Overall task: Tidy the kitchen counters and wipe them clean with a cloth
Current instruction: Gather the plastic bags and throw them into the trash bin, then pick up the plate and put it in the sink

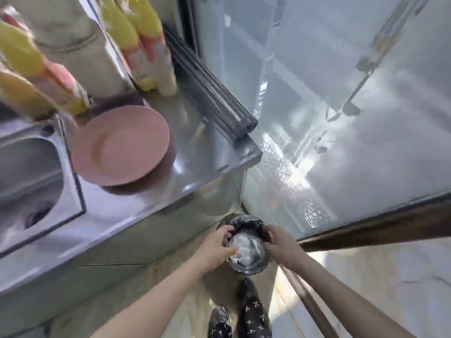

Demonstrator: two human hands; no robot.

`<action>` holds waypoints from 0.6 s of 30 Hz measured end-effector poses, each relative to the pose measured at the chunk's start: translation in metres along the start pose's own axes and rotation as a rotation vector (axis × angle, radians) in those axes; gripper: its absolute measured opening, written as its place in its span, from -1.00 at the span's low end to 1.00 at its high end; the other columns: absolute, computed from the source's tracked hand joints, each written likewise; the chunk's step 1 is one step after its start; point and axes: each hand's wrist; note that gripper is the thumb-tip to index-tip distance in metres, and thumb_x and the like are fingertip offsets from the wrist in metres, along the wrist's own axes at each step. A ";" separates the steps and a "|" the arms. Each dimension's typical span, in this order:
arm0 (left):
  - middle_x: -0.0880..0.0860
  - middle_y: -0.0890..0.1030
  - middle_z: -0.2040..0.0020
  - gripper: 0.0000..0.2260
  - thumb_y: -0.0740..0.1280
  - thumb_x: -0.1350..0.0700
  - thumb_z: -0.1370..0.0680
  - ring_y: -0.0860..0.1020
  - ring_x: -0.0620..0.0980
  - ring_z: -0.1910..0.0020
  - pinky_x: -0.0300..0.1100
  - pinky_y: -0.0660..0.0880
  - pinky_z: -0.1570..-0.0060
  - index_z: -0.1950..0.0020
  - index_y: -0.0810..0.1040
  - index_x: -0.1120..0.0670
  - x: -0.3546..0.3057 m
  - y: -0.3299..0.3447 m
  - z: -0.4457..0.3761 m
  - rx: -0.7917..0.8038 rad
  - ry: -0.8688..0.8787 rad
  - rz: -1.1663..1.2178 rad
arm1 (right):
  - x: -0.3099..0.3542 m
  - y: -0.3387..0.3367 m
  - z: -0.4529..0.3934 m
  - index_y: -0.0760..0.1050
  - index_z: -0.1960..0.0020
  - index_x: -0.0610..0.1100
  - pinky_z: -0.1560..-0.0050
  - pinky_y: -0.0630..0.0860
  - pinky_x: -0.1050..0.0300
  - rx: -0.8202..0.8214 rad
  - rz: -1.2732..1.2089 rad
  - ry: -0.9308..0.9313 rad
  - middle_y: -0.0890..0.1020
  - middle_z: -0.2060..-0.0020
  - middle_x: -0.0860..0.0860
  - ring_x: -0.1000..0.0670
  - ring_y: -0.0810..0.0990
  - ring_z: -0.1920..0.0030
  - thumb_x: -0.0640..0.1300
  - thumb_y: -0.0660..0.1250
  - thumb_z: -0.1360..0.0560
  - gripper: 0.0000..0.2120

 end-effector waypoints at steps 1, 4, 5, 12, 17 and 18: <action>0.04 0.50 -0.20 -0.50 0.39 0.09 -0.43 0.48 0.00 -0.17 -0.03 0.42 -0.24 -0.33 0.34 0.01 -0.009 -0.008 0.017 -0.014 0.020 0.005 | 0.018 -0.012 0.014 0.35 -0.33 -0.13 -0.20 0.34 0.18 -0.001 0.029 -0.012 0.48 -0.23 -0.07 -0.08 0.45 -0.25 -0.23 0.24 -0.49 -0.60; 0.06 0.50 -0.23 -0.54 0.37 0.10 -0.45 0.48 0.00 -0.18 -0.10 0.41 -0.24 -0.33 0.35 0.04 -0.033 -0.034 0.062 -0.063 0.067 0.015 | 0.064 -0.036 0.048 0.27 -0.38 -0.14 -0.27 0.29 0.16 -0.013 0.115 -0.089 0.40 -0.33 -0.13 -0.10 0.40 -0.30 -0.22 0.21 -0.51 -0.56; 0.08 0.49 -0.23 -0.55 0.36 0.11 -0.46 0.47 -0.02 -0.18 -0.17 0.40 -0.24 -0.33 0.35 0.07 -0.039 -0.042 0.075 -0.081 0.086 0.011 | 0.078 -0.041 0.059 0.26 -0.39 -0.15 -0.29 0.29 0.14 -0.004 0.137 -0.121 0.38 -0.33 -0.13 -0.11 0.39 -0.31 -0.22 0.20 -0.51 -0.55; 0.04 0.39 -0.35 -0.51 0.35 0.11 -0.47 0.34 -0.13 -0.30 -0.36 0.24 -0.25 -0.37 0.30 0.07 -0.034 -0.108 0.173 -0.312 0.064 0.057 | 0.158 -0.060 0.093 0.32 -0.35 -0.19 -0.26 0.30 0.13 0.014 0.182 -0.349 0.44 -0.28 -0.11 -0.07 0.40 -0.29 -0.18 0.24 -0.50 -0.58; 0.01 0.38 -0.33 -0.54 0.33 0.09 -0.49 0.31 -0.09 -0.34 -0.22 0.24 -0.34 -0.36 0.29 0.05 0.002 -0.137 0.238 -0.544 -0.065 0.161 | 0.199 -0.050 0.085 0.32 -0.35 -0.19 -0.28 0.29 0.15 0.062 0.240 -0.491 0.44 -0.30 -0.10 -0.05 0.39 -0.32 -0.13 0.28 -0.51 -0.56; 0.00 0.38 -0.32 -0.54 0.32 0.10 -0.49 0.31 -0.09 -0.33 -0.17 0.26 -0.35 -0.36 0.29 0.04 0.010 -0.140 0.247 -0.579 -0.088 0.192 | 0.206 -0.047 0.081 0.31 -0.36 -0.19 -0.28 0.28 0.16 0.076 0.256 -0.508 0.44 -0.31 -0.11 -0.05 0.39 -0.32 -0.13 0.28 -0.51 -0.56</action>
Point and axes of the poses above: each hand's wrist, its own z-axis away from the middle knuckle, its own y-axis out of the palm, x = y × z
